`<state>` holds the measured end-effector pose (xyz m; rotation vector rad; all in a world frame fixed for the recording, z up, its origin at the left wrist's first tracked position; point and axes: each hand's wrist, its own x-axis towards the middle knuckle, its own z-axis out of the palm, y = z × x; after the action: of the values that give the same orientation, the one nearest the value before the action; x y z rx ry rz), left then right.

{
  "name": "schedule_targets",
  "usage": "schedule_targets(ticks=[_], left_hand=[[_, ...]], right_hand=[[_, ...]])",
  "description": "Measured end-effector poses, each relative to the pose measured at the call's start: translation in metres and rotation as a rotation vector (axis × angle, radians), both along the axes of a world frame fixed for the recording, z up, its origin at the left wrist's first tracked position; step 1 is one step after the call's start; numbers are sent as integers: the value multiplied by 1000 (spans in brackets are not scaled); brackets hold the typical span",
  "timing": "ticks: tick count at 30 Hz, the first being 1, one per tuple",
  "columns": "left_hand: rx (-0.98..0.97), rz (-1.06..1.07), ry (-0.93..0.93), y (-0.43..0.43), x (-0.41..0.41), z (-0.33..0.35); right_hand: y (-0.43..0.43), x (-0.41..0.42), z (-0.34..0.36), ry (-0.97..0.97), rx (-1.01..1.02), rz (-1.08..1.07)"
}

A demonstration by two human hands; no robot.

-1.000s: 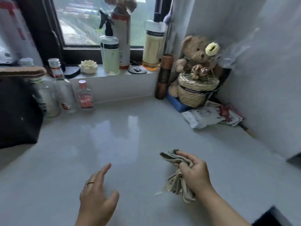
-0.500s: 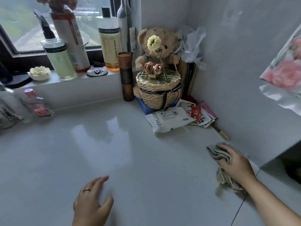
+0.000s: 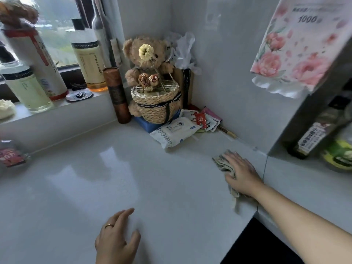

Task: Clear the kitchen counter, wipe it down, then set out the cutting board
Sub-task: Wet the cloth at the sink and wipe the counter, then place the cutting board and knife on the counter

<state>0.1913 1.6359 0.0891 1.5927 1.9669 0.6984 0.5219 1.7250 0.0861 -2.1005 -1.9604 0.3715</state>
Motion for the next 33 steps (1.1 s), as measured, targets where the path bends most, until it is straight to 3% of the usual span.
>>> schedule_targets(ticks=[3, 6, 9, 11, 19, 26, 33], left_hand=[[8, -132, -77, -7, -15, 0], [2, -288, -142, -22, -22, 0], [30, -467, -186, -41, -13, 2], [33, -617, -208, -61, 4, 1], [-81, -1318, -228, -198, 75, -11], [-202, -1713, -62, -404, 110, -20], [-262, -2062, 94, -601, 100, -35]], right_hand=[[-42, -36, 12, -6, 152, -218], [-120, -77, 14, 293, 346, -440], [-220, -107, 7, 583, 279, -669], [-295, -121, -5, 672, 204, -817], [-581, -180, -34, 712, 389, -1611], [-775, -291, -58, 787, 647, -2014], [-943, -353, -53, 621, 493, -2309]])
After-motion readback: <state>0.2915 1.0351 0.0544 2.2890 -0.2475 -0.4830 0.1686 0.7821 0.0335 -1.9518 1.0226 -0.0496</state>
